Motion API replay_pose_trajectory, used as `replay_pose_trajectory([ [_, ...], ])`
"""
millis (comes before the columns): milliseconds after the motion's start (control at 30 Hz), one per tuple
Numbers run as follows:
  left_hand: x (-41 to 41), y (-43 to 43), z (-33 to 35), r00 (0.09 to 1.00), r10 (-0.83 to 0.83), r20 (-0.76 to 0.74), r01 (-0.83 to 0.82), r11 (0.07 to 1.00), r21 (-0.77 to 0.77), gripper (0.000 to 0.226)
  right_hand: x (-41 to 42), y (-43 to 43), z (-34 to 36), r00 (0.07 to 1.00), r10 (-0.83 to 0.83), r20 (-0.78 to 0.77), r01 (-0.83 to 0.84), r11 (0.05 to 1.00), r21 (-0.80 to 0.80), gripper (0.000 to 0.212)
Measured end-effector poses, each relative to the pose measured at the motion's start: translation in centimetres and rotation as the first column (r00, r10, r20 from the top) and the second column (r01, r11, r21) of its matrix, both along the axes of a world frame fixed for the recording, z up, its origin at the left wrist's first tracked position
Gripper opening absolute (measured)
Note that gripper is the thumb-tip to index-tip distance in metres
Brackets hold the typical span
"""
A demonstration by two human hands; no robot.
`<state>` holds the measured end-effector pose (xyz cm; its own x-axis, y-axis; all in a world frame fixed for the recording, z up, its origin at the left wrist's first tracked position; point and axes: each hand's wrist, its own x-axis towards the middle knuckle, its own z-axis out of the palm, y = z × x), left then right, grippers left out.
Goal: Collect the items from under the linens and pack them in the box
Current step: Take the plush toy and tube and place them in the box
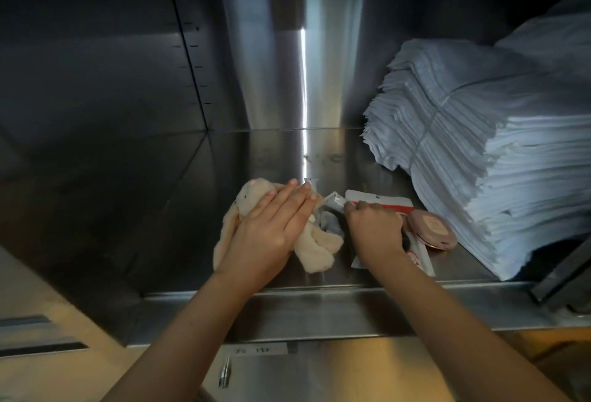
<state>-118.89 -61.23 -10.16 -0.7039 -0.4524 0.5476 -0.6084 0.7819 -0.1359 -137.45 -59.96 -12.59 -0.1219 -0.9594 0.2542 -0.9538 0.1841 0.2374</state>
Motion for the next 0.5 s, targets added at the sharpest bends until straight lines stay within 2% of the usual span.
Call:
replay_pose_trajectory([
  [67,0.0,0.2,0.1,1.000,0.000,-0.007,0.000,1.000,0.013,0.068,0.1,0.5,0.3,1.000,-0.002,-0.011,0.002,0.999,-0.048,0.029],
  [133,0.0,0.4,0.3,1.000,0.012,-0.015,-0.011,1.000,0.015,0.069,0.1,1.0,0.7,0.998,0.005,-0.065,-0.016,0.987,-0.162,0.026],
  [200,0.0,0.8,0.5,0.999,0.030,-0.026,-0.030,1.000,0.003,0.069,-0.3,1.2,0.6,0.994,0.104,-0.019,-0.105,0.952,-0.288,0.025],
  [333,0.6,1.8,0.9,0.992,0.065,-0.104,-0.070,0.997,-0.045,0.058,-0.8,1.8,0.9,0.943,0.333,-0.021,-0.299,0.816,-0.494,0.031],
  [500,1.7,3.5,1.4,0.981,0.129,-0.142,-0.142,0.986,-0.083,0.047,-0.2,2.8,1.7,0.801,0.582,-0.140,-0.539,0.600,-0.591,0.026],
])
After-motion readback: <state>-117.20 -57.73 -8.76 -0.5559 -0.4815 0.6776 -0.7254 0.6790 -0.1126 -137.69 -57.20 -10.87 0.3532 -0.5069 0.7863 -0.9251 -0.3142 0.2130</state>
